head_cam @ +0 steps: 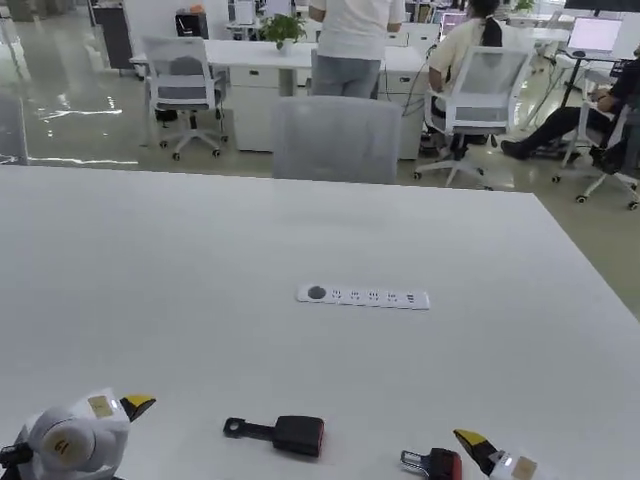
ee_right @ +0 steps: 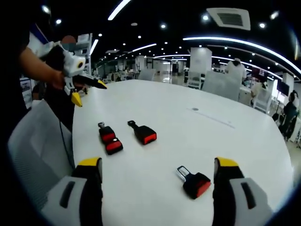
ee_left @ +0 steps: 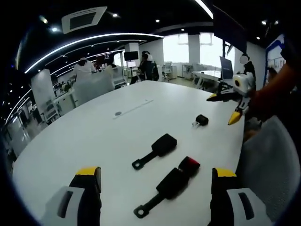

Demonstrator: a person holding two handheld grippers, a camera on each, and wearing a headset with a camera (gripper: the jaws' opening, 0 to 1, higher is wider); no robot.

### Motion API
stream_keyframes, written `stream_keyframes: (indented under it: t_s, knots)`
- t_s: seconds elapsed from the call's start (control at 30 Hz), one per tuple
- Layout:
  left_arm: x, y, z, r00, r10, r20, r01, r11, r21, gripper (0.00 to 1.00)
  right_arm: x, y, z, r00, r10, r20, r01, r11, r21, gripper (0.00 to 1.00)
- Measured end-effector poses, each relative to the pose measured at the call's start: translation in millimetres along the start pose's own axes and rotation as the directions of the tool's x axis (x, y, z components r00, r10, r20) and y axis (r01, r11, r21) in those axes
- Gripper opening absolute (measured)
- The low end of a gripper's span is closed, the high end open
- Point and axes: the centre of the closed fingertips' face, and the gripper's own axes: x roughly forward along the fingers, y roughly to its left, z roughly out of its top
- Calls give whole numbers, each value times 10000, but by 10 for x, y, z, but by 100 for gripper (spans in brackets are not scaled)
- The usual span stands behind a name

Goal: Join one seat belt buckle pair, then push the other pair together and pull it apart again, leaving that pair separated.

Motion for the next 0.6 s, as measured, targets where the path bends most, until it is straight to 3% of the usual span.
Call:
stream_keyframes:
  t_s: [0.1, 0.3, 0.4, 0.6]
  knots:
    - [-32, -66, -83, 9987, -486, -157, 489, 9986, 220, 100, -86, 96, 25, 9995, -319, 46, 318, 9994, 144, 100]
    - [-114, -204, -150, 9951, -960, 218, 959, 9954, 86, 100, -223, 274, -81, 9972, -691, -279, 694, 9975, 115, 100]
    - [-137, -229, -254, 9945, -1030, 212, 1029, 9947, 55, 100, -293, 351, -127, 9964, -776, -331, 777, 9970, 18, 100]
    - [-204, -220, -410, 9951, -934, 313, 952, 9935, -624, 100, -405, 398, -274, 9926, -1054, -596, 1058, 9944, 27, 100]
